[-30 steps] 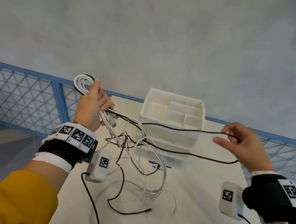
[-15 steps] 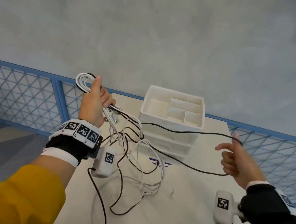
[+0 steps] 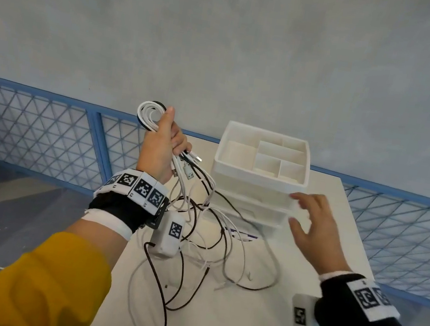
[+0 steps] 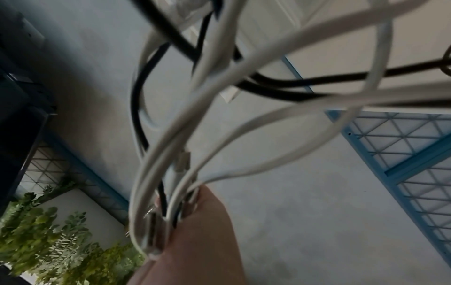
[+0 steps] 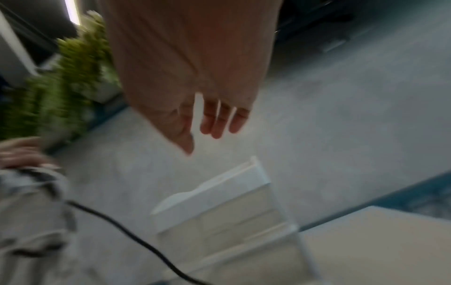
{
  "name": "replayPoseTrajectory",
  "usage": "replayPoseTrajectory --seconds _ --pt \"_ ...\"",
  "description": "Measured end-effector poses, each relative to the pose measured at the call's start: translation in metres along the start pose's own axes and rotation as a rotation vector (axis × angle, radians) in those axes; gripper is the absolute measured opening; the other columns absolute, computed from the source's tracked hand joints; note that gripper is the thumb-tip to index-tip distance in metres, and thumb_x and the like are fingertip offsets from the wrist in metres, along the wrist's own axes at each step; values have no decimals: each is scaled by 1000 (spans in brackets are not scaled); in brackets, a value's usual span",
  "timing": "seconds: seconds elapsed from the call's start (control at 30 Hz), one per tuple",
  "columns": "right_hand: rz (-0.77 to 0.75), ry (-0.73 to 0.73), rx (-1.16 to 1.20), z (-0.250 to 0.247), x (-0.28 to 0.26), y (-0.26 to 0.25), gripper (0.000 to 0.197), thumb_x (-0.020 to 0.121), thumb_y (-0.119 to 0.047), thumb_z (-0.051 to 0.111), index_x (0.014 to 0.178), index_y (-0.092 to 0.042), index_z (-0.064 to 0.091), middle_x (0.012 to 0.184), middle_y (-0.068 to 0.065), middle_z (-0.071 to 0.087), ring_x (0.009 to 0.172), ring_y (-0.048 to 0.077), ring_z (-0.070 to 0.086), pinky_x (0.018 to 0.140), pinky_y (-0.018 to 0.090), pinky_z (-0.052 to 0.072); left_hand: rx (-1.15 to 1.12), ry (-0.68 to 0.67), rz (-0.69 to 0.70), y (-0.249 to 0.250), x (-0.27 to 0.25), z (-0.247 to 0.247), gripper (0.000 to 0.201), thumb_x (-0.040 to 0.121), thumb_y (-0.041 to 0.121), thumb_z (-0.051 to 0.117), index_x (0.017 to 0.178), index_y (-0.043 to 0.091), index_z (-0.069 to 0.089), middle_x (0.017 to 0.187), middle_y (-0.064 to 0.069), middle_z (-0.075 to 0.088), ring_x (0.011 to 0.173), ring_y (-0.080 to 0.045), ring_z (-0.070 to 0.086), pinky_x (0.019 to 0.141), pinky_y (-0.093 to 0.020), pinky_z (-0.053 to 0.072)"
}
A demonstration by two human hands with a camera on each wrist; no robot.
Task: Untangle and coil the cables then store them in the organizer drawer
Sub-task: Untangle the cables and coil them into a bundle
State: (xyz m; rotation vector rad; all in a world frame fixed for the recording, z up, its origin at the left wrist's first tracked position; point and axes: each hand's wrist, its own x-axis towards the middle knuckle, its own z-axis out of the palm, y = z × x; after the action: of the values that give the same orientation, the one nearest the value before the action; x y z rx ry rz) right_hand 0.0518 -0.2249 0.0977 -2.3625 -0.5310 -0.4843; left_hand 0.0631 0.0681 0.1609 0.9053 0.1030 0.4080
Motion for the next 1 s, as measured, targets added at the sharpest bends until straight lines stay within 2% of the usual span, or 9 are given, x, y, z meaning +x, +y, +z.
replayPoseTrajectory --seconds 0.07,0.13,0.3,0.43,0.53,0.6,0.7,0.83,1.0 --pt "-38 -111 204 18 5 -28 24 80 4 60 87 -19 64 81 -8 57 76 3 57 71 7 42 -12 -9 -4 -1 -2 2 45 91 40 52 54 21 36 43 7 26 40 -9 23 52 -25 28" --pt "95 -372 364 43 5 -42 30 84 3 56 75 -24 62 72 -8 62 64 -2 61 69 9 47 -15 -19 -4 0 -4 4 45 91 40 52 53 21 35 43 7 26 39 -9 23 52 -26 29" --pt "468 -589 788 71 1 -55 19 94 -1 43 87 -7 60 73 13 63 61 21 68 55 24 56 -17 -55 12 7 -11 4 45 92 39 51 54 20 35 42 7 27 39 -9 24 52 -25 30" --pt "464 -778 870 67 4 -67 19 93 -21 49 96 -10 64 81 10 69 56 16 62 46 20 46 -11 -54 16 8 -15 -1 45 92 38 51 54 20 36 42 7 28 39 -9 24 53 -26 29" --pt "353 -838 755 66 6 -70 21 93 -26 49 91 -20 68 64 -1 60 50 9 48 45 17 37 8 -43 10 7 -16 -4 47 93 37 49 52 20 35 39 7 28 37 -8 25 51 -25 31" --pt "368 -781 744 63 7 -67 22 94 -21 48 85 -16 67 57 -3 50 49 9 45 44 17 35 16 -39 2 9 -15 -9 49 94 37 48 50 20 34 38 7 27 36 -8 25 50 -24 31" --pt "511 -482 806 50 6 -40 24 94 -12 45 78 -9 62 58 3 47 47 10 49 41 18 38 14 -4 -10 17 -11 -21 51 93 40 47 46 23 36 38 8 27 36 -8 24 50 -24 33" --pt "778 -85 709 33 -10 27 26 93 -7 44 72 -9 58 57 7 45 39 9 48 41 21 37 -22 31 11 26 -6 -33 53 93 41 47 44 25 38 38 9 26 36 -8 23 49 -23 33" --pt "1203 184 470 29 -42 111 30 91 -4 44 62 -9 50 57 11 42 49 21 43 50 22 32 -20 50 5 25 -2 -36 55 93 43 47 43 24 37 38 8 25 36 -8 23 52 -23 32"
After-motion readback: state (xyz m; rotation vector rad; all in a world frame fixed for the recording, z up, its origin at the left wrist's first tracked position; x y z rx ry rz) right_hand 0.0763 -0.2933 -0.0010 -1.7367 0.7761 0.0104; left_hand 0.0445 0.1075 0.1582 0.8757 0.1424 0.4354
